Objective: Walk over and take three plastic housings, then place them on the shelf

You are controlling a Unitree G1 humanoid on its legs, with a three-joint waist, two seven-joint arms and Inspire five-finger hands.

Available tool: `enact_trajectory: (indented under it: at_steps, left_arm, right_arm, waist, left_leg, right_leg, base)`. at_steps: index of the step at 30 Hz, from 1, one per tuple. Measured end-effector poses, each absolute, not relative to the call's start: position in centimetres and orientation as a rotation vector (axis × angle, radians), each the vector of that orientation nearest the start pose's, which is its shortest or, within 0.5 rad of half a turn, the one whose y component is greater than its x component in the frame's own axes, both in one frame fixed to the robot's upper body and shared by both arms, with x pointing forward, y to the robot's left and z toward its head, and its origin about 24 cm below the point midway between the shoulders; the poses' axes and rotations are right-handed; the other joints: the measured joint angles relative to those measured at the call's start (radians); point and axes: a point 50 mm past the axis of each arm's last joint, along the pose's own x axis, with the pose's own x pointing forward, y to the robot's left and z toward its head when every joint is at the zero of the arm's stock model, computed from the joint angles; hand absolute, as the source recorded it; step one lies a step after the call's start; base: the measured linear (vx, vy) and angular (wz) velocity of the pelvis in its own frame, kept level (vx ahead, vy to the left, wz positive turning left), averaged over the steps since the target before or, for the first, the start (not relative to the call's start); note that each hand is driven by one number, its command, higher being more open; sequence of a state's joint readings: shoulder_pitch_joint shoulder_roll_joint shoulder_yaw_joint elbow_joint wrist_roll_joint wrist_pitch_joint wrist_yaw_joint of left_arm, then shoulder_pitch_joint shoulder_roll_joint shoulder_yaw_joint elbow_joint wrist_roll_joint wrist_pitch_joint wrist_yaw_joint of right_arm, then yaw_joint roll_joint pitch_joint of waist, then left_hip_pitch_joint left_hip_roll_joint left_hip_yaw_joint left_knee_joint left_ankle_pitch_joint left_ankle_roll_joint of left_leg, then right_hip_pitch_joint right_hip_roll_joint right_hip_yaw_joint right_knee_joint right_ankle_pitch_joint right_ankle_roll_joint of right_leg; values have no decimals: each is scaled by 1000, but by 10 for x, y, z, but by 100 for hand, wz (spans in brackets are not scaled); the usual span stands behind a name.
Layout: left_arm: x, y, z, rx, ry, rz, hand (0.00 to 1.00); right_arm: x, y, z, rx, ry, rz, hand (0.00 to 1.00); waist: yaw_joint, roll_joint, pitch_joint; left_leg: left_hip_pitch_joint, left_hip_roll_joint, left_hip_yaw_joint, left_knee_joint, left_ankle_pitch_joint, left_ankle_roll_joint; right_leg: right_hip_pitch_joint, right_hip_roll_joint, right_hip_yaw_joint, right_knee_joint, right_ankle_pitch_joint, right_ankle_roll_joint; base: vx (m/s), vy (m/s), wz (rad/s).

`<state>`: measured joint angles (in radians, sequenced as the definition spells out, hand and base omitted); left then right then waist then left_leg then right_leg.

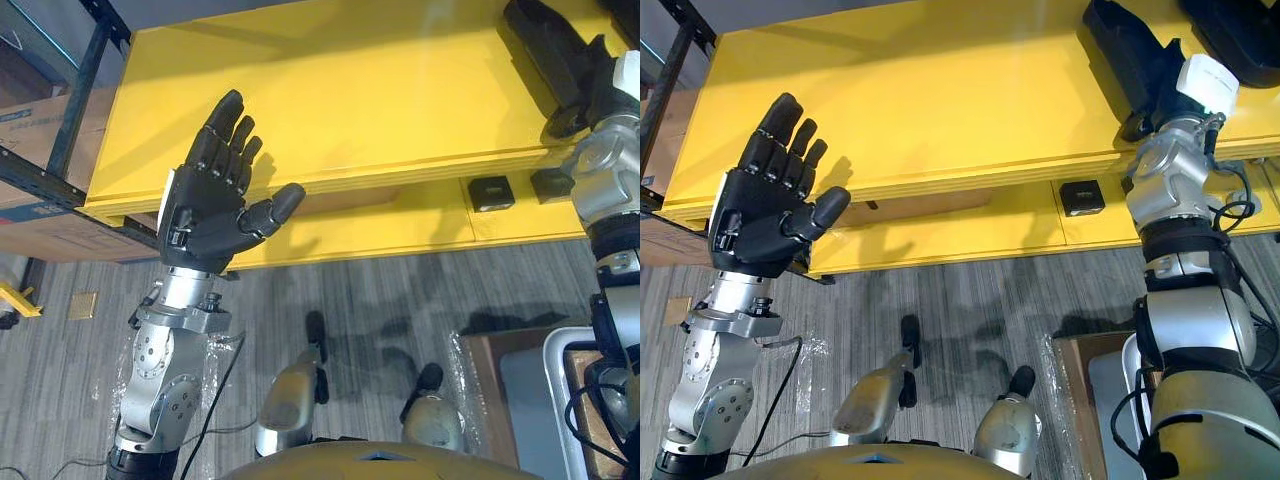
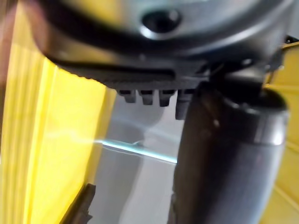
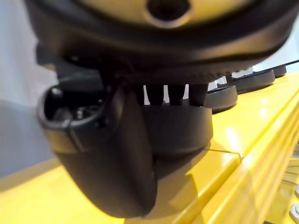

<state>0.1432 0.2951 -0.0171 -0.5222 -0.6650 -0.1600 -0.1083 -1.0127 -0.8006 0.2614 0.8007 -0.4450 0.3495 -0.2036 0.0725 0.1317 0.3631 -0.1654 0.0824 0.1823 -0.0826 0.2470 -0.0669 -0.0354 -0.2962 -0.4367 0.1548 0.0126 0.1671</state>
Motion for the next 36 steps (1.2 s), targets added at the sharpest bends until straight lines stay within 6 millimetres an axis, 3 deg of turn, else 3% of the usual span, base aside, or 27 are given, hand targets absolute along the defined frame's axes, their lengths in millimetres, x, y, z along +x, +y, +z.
enact_trajectory:
  at_steps: [1,2,10,18,24,31,33,36]
  left_arm:
    - [206,176,149,-362,-510,-269,100]
    - [207,175,150,-363,-516,-274,100]
    - [213,170,162,-357,-569,-308,100]
    - [213,165,161,-362,-563,-325,100]
    - [214,162,160,-366,-551,-330,100]
    - [217,160,154,-347,-516,-325,100]
    - [218,160,149,-347,-491,-317,100]
    - [222,158,135,-353,-409,-313,100]
  right_arm:
    - [372,-321,249,-1203,47,-660,0]
    - [372,-319,252,-1207,31,-658,100]
    - [375,-307,263,-1198,-24,-597,100]
    - [378,-297,262,-977,-80,-489,100]
    - [380,-260,267,-717,-261,-275,100]
    - [372,-232,270,-640,-368,-84,100]
    - [368,-231,268,-610,-395,-66,100]
    - [362,-226,259,-564,-421,-37,100]
  waist:
    - [-4,2,2]
    - [-4,5,5]
    - [-21,4,26]
    - [-27,3,32]
    - [-36,-3,49]
    - [-25,-8,52]
    - [-21,-20,60]
    - [-21,-43,73]
  left_leg:
    - [0,1,0,0,0,-1]
    - [0,3,0,0,3,-4]
    - [8,8,6,0,8,-3]
    - [18,18,21,0,5,-6]
    - [36,19,32,0,1,-6]
    - [76,20,42,14,-10,-1]
    - [76,28,42,81,-43,7]
    - [69,64,37,262,-148,-2]
  right_leg:
    - [-1,0,0,3,0,0]
    - [-2,2,0,3,0,-1]
    - [-9,3,8,19,-5,-11]
    - [-14,12,28,22,-7,-13]
    - [0,12,33,22,-10,-14]
    - [29,6,42,51,-28,-6]
    - [44,1,50,81,-46,-7]
    - [93,4,57,135,-89,-9]
  base:
    - [2,-56,-1]
    - [5,-57,-3]
    - [18,-58,-5]
    - [-9,-59,-7]
    - [8,-51,-3]
    - [24,-57,-2]
    - [16,-82,-6]
    - [-23,-77,-13]
